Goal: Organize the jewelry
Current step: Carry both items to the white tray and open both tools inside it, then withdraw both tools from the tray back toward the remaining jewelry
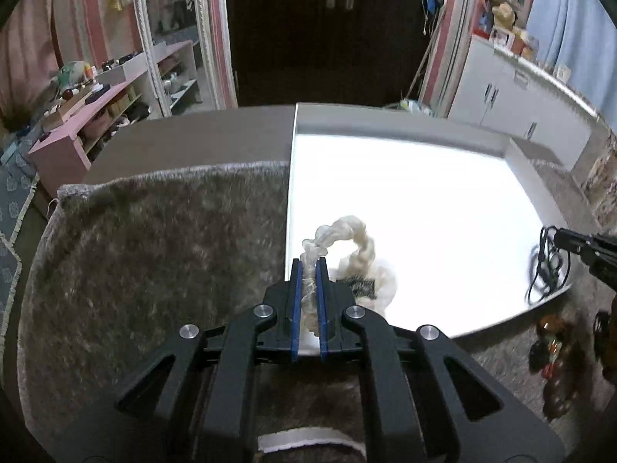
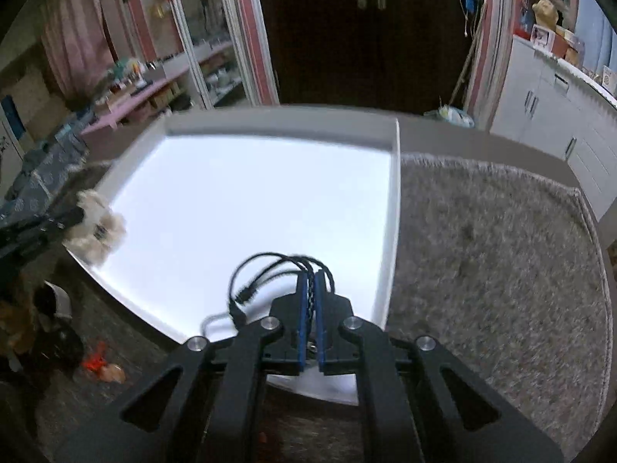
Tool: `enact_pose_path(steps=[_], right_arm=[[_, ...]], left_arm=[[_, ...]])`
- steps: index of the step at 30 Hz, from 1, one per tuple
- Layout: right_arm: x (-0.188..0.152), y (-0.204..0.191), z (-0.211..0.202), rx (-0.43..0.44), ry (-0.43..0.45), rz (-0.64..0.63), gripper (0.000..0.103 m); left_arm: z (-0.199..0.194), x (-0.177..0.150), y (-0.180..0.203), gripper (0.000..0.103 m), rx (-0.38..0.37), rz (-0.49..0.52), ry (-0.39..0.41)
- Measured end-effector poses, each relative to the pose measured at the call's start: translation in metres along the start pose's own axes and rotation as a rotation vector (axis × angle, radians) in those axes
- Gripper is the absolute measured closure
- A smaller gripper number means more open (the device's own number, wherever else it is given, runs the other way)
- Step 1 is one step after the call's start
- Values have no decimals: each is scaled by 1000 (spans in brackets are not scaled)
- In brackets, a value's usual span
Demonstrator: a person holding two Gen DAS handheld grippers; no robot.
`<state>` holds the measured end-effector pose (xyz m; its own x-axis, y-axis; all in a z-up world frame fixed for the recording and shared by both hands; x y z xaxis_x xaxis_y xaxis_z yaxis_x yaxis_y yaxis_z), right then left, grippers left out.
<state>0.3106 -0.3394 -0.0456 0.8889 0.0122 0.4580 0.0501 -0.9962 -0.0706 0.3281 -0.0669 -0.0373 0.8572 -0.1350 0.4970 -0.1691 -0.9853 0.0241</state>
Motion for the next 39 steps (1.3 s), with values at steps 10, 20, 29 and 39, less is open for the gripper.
enact_pose_path(steps=[10,20,29,39], right_arm=[[-13,22,6,-42,-26,-13,101],[-9,33,4,-24,-9,-8,99],[-10,25,-5,55,37,-10,65],[-7,10,-69,60,186,-53,58]], left_arm=[[3,-16,20,98,-1,50,-47],[5,-23,31,98,-9,58,-49],[12,-19,34,92,-32,57,-33],[-38,-11,32,50,-4,65,70]])
Point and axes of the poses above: each gripper's, at about its wrist camera, not at the fingertips, and z roughly the way its jaws point, y to its right, x to its top, the point moved 4 cm from there along z, roughly the way its jaws point, and after that the axes turned 9 degrees about -y, right-handed, at the moved point
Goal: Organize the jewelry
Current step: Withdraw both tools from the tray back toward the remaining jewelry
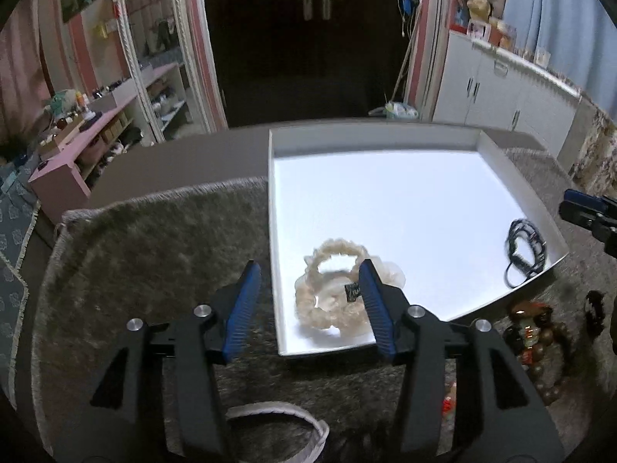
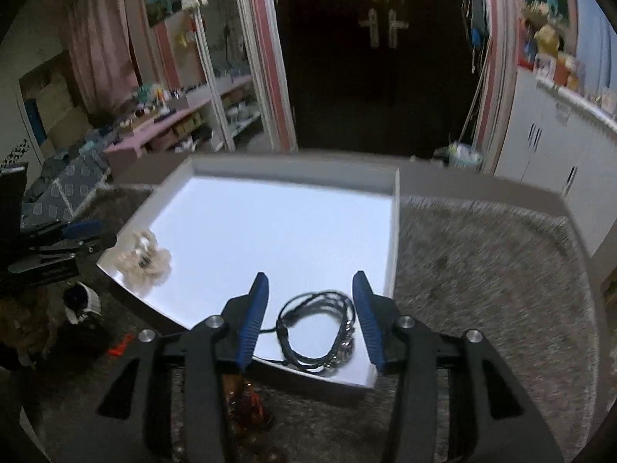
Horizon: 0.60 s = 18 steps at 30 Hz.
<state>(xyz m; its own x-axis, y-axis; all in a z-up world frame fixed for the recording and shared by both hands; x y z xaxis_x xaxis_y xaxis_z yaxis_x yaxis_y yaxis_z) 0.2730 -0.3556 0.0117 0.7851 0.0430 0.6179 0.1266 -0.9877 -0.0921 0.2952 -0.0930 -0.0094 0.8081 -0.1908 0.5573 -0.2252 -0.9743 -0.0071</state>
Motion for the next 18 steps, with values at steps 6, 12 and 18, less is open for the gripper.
enact_pose_path(steps=[6,12,18], right_arm=[[-24,8,-83,-60,165,13,51],[-95,15,-124,-124,206,60,50],[-167,19,-105,-149,107,125,50]], left_arm=[[-68,-24,-14,43,27,-38,134],[-112,-97,-20,40,64,-102,227],[-104,-169,-13,40,110,-150,182]])
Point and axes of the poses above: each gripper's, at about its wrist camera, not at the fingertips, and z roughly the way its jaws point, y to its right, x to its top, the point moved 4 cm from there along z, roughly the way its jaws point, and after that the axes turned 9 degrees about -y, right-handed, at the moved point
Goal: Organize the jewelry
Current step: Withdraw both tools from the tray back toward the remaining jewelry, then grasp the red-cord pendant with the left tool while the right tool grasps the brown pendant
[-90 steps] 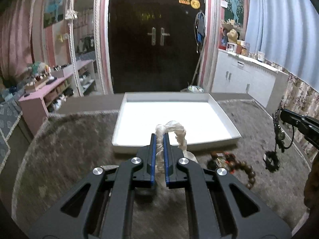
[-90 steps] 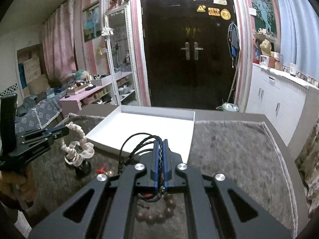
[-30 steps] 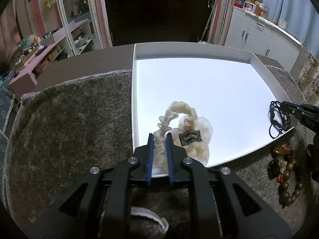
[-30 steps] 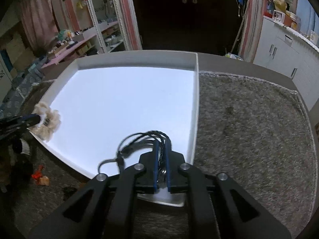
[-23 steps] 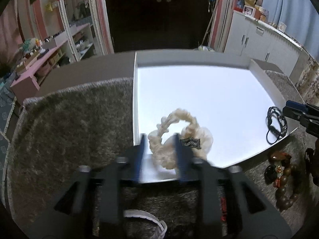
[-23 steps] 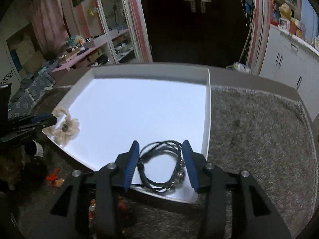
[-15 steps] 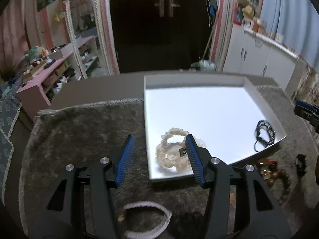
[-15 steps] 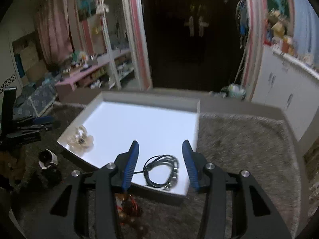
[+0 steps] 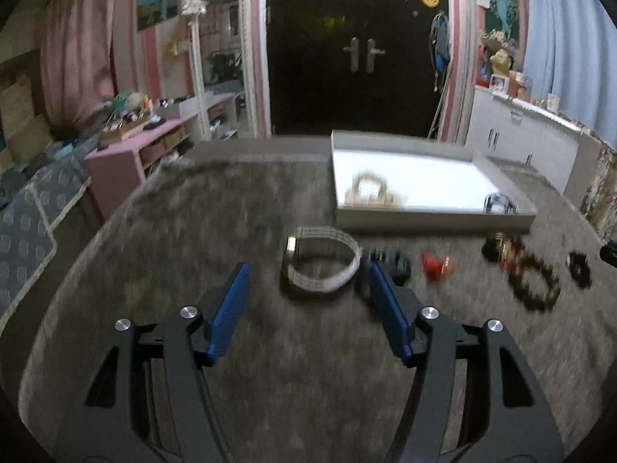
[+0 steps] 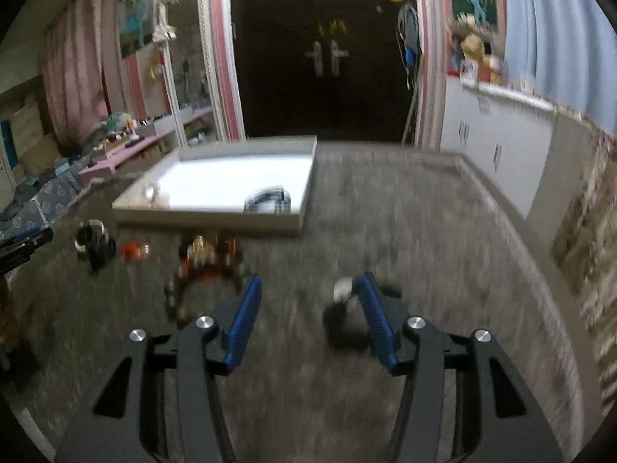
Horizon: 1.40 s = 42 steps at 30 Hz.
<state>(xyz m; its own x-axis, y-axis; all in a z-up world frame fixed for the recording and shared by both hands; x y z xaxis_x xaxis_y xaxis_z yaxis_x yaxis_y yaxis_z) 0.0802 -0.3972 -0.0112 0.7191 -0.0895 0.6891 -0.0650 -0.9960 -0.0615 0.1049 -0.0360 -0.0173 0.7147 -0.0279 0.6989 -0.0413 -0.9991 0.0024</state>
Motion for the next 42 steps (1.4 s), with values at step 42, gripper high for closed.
enact_pose_path(steps=[42], right_arm=[[42,-80,52,142,-44,-74,70]], left_arm=[[37,24,50,39,-113,53,-71]])
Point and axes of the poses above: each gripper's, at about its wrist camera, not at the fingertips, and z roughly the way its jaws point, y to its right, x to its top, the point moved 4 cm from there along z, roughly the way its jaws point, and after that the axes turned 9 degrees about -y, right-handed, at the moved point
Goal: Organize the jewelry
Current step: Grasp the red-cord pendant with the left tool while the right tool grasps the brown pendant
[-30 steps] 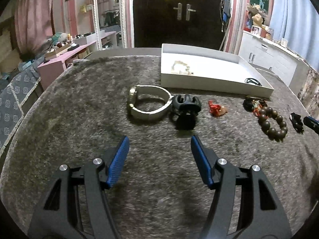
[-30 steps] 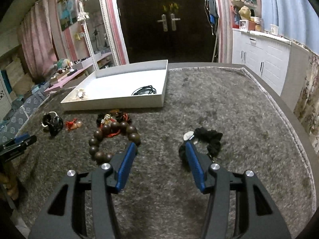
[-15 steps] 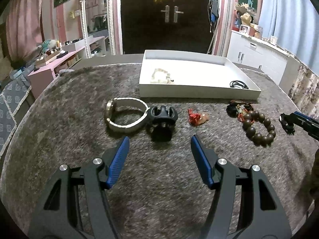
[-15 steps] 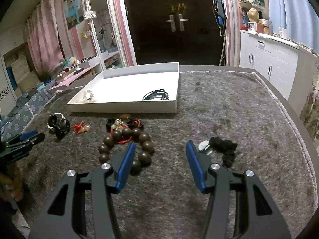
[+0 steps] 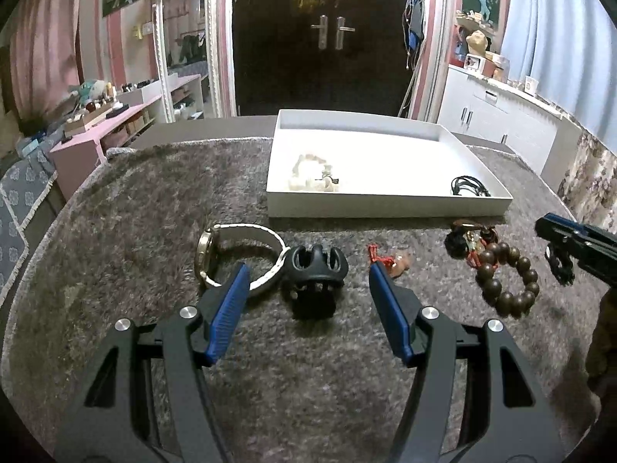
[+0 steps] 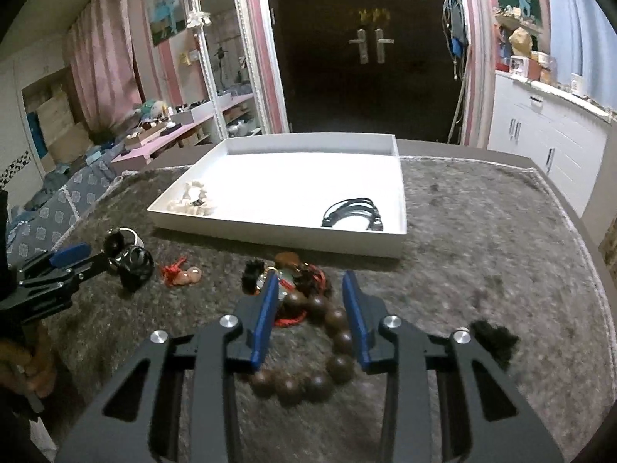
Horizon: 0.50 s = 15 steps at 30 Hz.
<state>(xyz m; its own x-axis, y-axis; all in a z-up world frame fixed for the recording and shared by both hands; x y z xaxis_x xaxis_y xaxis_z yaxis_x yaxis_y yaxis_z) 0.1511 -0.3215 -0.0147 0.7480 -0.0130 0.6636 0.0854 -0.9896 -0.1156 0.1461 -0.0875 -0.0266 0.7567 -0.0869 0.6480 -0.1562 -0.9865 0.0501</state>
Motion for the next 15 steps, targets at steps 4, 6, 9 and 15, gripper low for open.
enact_pose_path(steps=[4,6,9,15], right_arm=[[10,-6,19,9,-29,-9,76],[12,-9,28,10,-48,-12,77],[13,-10,38,4,-69,-17,79],[15,-11,55,-20,-106,-20,83]], left_arm=[[8,5,-1,39,3,0,-8],[12,6,-1,39,-2,1,-10],[17,8,0,39,-8,4,-13],[24,9,0,39,-23,5,-21]])
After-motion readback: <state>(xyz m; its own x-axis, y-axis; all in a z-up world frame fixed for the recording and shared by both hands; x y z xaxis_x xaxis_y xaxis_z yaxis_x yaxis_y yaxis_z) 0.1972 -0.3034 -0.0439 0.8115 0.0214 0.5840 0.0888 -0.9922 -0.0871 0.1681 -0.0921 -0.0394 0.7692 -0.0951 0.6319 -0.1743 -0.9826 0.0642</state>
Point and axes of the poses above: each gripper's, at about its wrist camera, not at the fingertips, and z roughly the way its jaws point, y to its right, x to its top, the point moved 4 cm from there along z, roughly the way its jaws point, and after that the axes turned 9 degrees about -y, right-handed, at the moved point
